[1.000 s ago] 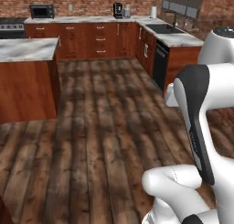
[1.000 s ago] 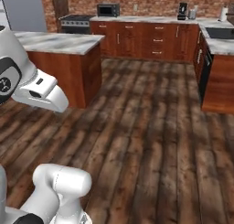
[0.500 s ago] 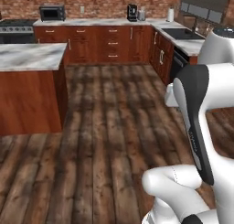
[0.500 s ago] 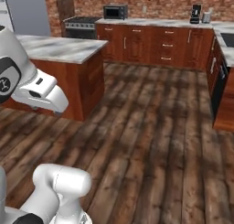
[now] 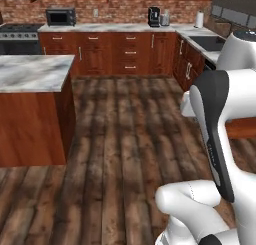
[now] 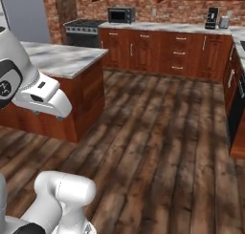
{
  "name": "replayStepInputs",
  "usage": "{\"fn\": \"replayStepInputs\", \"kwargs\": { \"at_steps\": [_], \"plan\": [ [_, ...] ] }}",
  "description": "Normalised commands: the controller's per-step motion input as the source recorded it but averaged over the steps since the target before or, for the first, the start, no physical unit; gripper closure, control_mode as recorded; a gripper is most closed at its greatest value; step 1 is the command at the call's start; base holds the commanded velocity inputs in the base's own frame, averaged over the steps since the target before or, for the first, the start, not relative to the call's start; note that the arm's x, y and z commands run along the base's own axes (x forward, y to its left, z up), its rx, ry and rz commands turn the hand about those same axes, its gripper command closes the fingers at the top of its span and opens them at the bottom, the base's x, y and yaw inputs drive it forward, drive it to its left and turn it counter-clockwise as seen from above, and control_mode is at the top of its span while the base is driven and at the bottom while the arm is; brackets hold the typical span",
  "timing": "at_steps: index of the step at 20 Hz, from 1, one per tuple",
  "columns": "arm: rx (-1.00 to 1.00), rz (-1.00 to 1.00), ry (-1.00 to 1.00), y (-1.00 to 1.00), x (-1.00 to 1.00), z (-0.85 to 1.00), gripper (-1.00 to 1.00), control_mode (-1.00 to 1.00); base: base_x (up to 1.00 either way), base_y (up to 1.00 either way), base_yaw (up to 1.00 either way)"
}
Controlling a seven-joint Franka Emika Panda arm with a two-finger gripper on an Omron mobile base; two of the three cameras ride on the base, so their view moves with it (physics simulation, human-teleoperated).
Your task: There is a bowl on the dining counter. Grab a lemon wedge from the fridge and place it in the bowl. Then get the liquor bottle and glass cup from the cabinet and place them next to the bowl.
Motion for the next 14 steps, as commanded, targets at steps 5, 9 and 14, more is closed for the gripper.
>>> {"fn": "replayStepInputs", "kwargs": {
  "at_steps": [5,9,14],
  "plan": [
    [0.0,0.0,0.0,0.0,0.0,0.0,-1.0,1.0,1.0,-0.26,0.02],
    [0.0,0.0,0.0,0.0,0.0,0.0,-1.0,1.0,1.0,-0.21,0.01],
    [0.0,0.0,0.0,0.0,0.0,0.0,-1.0,1.0,1.0,-0.18,0.01]
  ]
}}
